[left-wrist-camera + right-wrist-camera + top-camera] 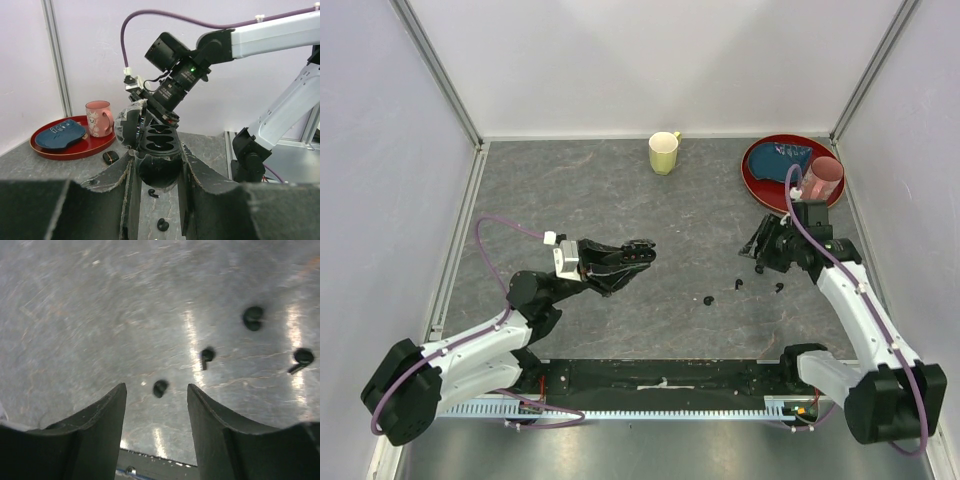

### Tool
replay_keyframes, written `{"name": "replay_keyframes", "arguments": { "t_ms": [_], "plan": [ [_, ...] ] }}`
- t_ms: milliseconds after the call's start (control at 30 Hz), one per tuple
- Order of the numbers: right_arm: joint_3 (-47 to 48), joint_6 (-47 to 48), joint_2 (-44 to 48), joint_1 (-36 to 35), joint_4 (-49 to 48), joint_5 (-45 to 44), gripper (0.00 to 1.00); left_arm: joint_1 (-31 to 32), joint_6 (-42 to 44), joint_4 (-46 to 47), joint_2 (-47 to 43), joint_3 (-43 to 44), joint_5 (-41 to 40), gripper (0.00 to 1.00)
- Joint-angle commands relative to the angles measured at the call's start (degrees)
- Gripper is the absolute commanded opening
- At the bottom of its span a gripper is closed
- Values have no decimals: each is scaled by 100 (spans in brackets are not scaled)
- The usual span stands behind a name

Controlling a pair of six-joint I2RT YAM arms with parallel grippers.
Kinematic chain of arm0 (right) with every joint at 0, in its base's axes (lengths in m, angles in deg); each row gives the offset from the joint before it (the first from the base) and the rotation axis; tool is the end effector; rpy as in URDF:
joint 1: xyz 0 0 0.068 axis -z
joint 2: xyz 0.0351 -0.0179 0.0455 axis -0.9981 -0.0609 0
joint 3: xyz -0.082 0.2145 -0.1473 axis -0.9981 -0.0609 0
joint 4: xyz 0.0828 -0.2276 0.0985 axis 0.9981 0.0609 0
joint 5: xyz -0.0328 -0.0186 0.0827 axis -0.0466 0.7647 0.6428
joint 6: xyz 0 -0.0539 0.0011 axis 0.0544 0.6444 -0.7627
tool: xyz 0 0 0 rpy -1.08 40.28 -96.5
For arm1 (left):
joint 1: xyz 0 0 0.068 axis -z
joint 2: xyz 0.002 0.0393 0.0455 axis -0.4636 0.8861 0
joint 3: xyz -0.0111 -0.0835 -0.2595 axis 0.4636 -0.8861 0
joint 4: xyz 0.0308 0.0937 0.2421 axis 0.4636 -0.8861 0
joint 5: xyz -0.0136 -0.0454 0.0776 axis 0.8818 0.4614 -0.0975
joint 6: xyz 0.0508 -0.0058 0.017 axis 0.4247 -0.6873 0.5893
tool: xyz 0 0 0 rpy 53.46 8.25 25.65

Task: Insert the wireless bluetooth earbuds into the charging case
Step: Pick up the earbud from the center of the board.

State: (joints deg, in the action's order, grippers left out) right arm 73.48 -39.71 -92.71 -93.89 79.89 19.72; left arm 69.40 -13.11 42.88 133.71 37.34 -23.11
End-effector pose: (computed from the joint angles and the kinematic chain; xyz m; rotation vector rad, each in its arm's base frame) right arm 0.2030 0.0353 0.2738 0.4173 2.4518 0.6069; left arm 0.1284 -0.1392 0.2845 0.7400 0.9322 -1.1758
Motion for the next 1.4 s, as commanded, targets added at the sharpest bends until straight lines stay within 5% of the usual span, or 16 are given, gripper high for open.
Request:
{"name": "replay_keyframes", "arguments": {
  "t_ms": [0, 433, 1367],
  "plan": [
    [-291, 52, -359, 464, -316, -143, 58, 23, 164, 123, -87, -66, 70, 2],
    [-239, 430, -966, 456, -730, -1100, 54, 32, 190, 35, -131, -66, 61, 2],
    [-63, 650, -2284, 52, -1178, -1664, 42, 32, 164, -53, -174, -137, -141, 2]
  ]
}}
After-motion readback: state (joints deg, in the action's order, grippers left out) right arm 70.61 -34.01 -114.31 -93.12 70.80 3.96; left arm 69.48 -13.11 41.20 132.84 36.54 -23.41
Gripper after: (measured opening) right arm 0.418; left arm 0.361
